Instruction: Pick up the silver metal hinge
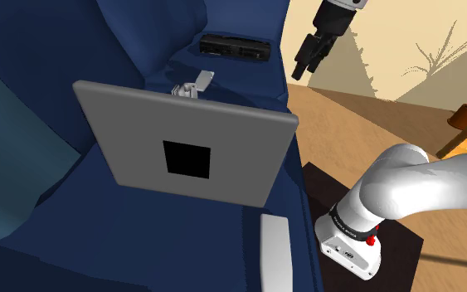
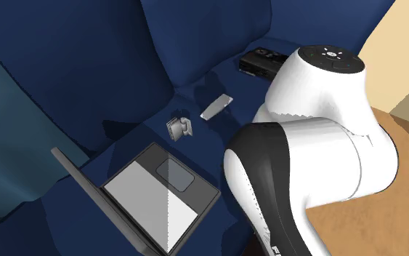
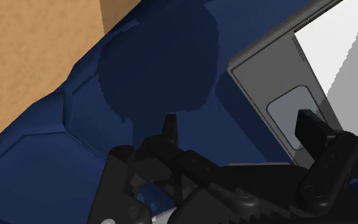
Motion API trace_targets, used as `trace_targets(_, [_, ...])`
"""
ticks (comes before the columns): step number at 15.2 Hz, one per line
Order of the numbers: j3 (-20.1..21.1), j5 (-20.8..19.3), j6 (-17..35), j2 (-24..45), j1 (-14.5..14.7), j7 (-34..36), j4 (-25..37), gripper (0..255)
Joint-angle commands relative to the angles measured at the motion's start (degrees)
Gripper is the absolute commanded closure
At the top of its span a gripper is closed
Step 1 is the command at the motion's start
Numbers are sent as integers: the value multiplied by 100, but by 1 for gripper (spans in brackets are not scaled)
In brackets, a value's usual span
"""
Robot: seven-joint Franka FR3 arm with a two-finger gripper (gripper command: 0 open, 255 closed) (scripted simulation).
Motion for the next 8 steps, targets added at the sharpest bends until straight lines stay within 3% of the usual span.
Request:
trace_targets(1, [0, 0, 0, 0, 0, 0, 0, 0])
trace_targets(8, [280, -28, 595, 1624, 142, -80, 792, 0])
